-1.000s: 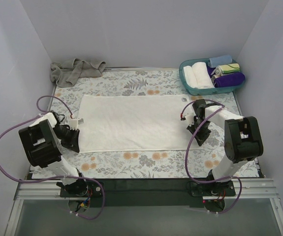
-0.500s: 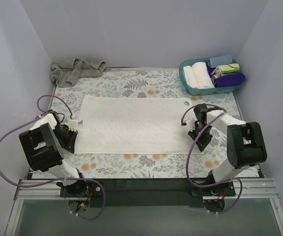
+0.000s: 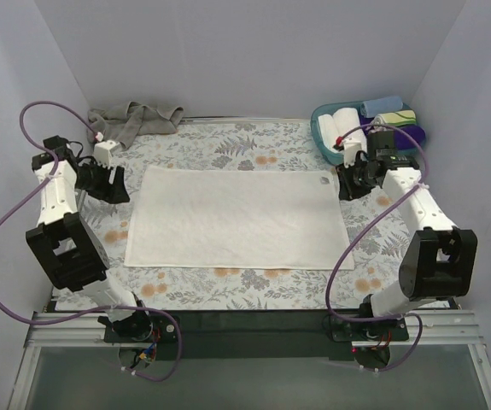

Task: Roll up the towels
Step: Flatten the towel

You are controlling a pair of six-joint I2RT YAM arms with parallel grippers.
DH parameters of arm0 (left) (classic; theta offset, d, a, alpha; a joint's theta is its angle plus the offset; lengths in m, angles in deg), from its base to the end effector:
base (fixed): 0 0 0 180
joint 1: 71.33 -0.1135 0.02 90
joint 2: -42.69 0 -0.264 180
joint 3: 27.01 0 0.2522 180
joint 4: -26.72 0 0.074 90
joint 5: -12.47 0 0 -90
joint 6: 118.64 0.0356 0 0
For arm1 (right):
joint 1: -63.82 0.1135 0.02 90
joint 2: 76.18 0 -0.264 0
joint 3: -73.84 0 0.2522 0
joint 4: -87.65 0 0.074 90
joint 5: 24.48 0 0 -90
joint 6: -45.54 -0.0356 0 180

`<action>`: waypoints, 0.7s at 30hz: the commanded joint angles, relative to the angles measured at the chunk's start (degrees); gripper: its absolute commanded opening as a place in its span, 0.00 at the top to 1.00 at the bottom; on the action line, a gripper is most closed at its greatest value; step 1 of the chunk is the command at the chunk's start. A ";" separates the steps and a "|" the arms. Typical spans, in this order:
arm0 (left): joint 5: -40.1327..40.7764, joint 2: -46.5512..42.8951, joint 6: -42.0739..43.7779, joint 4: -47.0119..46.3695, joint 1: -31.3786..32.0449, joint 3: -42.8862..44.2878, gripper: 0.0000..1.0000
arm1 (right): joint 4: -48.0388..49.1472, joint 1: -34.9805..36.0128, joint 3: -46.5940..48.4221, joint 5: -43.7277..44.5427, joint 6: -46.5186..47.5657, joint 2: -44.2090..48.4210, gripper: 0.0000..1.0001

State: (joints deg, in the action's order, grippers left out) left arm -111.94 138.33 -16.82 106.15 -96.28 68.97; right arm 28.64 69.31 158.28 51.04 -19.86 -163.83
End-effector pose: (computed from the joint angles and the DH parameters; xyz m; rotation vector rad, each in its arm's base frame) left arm 0.2965 0.1158 0.2762 -0.2284 2.6800 -0.7090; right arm 0.3093 0.0387 0.2672 -0.7581 2.5041 0.2203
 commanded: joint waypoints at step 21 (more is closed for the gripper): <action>-7.34 3.94 -19.20 -17.68 -0.19 6.20 0.41 | 58.97 -4.89 -7.23 6.21 -30.67 -19.38 0.63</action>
State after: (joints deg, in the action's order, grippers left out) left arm -119.92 142.72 -36.54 88.41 -96.31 72.75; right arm 82.03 62.26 147.48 54.03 -49.41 -180.21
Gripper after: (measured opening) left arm 0.586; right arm 0.377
